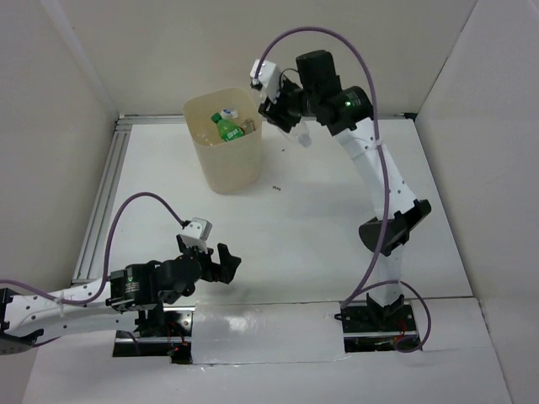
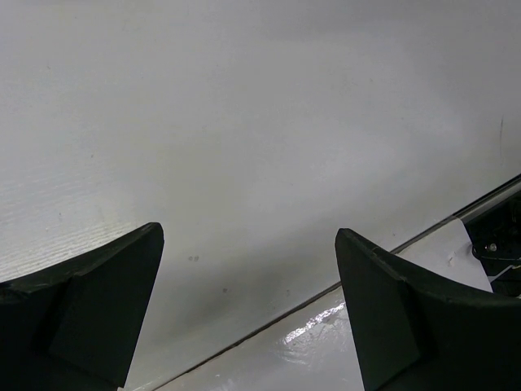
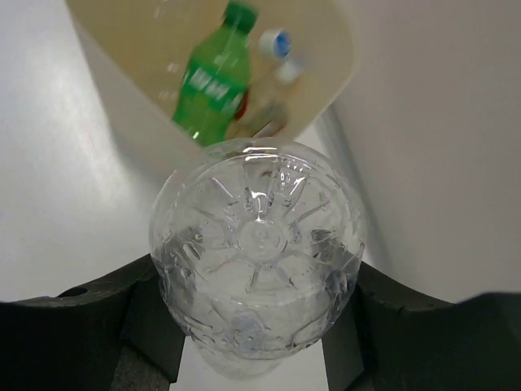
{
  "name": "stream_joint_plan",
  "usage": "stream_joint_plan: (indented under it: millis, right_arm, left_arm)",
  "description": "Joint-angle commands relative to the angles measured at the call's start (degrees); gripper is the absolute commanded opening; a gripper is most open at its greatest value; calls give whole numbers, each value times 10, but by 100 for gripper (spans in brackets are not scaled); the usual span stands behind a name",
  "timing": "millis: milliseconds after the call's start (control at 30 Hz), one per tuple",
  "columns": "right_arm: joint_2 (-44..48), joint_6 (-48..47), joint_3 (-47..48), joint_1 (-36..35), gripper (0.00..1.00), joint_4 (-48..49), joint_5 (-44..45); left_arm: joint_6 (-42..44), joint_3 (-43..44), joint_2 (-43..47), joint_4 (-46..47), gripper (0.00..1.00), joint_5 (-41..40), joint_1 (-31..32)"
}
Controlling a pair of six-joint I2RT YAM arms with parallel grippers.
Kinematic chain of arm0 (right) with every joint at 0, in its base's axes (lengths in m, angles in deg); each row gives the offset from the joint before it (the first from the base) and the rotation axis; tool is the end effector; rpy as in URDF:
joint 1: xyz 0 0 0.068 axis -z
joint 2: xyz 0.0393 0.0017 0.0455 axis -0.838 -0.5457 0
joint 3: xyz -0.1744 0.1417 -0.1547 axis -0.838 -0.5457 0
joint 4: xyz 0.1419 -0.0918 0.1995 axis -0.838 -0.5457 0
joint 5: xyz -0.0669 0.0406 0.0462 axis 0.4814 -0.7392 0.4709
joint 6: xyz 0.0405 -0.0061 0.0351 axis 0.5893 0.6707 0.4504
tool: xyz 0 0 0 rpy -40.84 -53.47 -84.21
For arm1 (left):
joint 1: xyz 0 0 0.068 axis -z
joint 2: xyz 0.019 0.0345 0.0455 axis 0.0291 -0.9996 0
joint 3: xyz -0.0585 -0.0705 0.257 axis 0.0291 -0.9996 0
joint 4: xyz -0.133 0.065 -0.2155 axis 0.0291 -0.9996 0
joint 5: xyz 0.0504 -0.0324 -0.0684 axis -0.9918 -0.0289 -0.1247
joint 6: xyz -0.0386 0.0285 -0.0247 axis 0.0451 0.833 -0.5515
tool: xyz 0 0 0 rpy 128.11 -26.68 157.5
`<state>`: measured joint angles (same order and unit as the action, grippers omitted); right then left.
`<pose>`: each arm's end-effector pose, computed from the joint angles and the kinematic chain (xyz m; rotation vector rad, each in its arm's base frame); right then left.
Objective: Put the plastic bottles in the bin
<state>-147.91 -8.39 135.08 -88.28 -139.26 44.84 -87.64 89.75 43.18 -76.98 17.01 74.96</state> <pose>0.3402 0.2176 0.4578 -1.3776 1.6482 0.1781 0.0613 -0.1253 0.2643 0.0370 1.9914 -0.6859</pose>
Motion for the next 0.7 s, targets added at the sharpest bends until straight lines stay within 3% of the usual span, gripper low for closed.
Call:
stream_joint_plan:
  millis: [0,167,400,667]
  right_arm:
    - [-12,5,90,-33,13,28,9]
    - [94,5,-137,-60,12,301,33]
    - [52,-3,-126,-102,12,435,49]
    - [-33,-14,-45,-122,14,421,26]
  left_arm:
    - [9,17,1,31,99,-19,-1]
    - [14,17,6,31,99,-19,-1]
    - [14,17,6,31,99,-19,-1]
    - [3,17,5,31,98,-25,-1]
